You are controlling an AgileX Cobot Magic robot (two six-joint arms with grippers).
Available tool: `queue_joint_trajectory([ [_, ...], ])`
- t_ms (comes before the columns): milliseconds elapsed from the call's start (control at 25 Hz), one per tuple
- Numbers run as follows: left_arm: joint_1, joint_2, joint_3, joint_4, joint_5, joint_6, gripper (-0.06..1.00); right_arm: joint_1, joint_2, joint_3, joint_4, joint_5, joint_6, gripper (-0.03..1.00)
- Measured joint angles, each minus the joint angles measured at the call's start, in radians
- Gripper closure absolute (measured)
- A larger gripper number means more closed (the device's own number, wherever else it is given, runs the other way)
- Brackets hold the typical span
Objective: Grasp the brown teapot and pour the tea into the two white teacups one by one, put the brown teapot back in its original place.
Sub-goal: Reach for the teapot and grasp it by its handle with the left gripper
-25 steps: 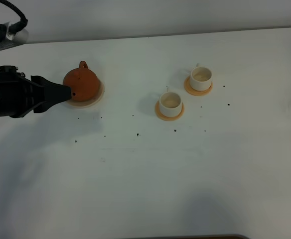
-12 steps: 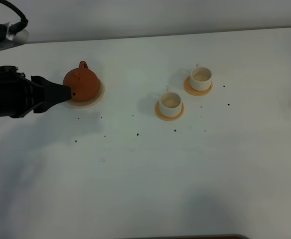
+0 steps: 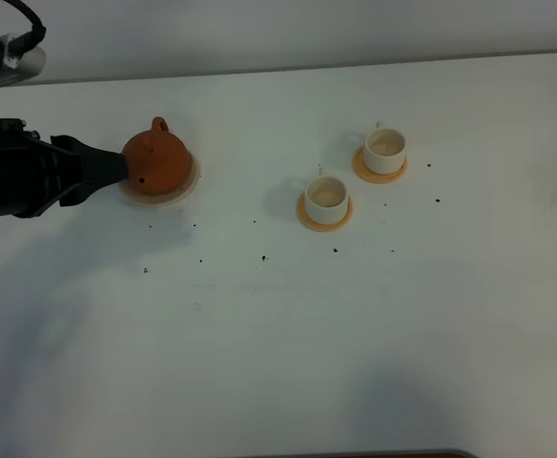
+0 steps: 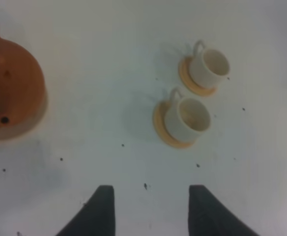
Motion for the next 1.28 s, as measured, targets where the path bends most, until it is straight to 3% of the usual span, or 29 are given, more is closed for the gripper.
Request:
queue_joint_trajectory([
  [320,-0.005,0.032,-0.046,0.0,-0.026,-0.012,0.59,-0.095,-0.131,0.0,0.014,0.001,0.0,0.73],
  [800,-0.132,0.329,-0.31,0.055,-0.041,-0.084,0.59,-0.13,-0.177,0.001,0.061,0.0,0.0,0.73],
  [920,-0.145,0.405,-0.41,0.174,-0.001,-0.202,0.59,-0.13,-0.177,0.001,0.063,0.0,0.0,0.73],
  [1280,-0.188,0.582,-0.77,0.722,0.288,-0.673,0.59,-0.13,-0.177,0.001,0.064,0.0,0.0,0.73],
])
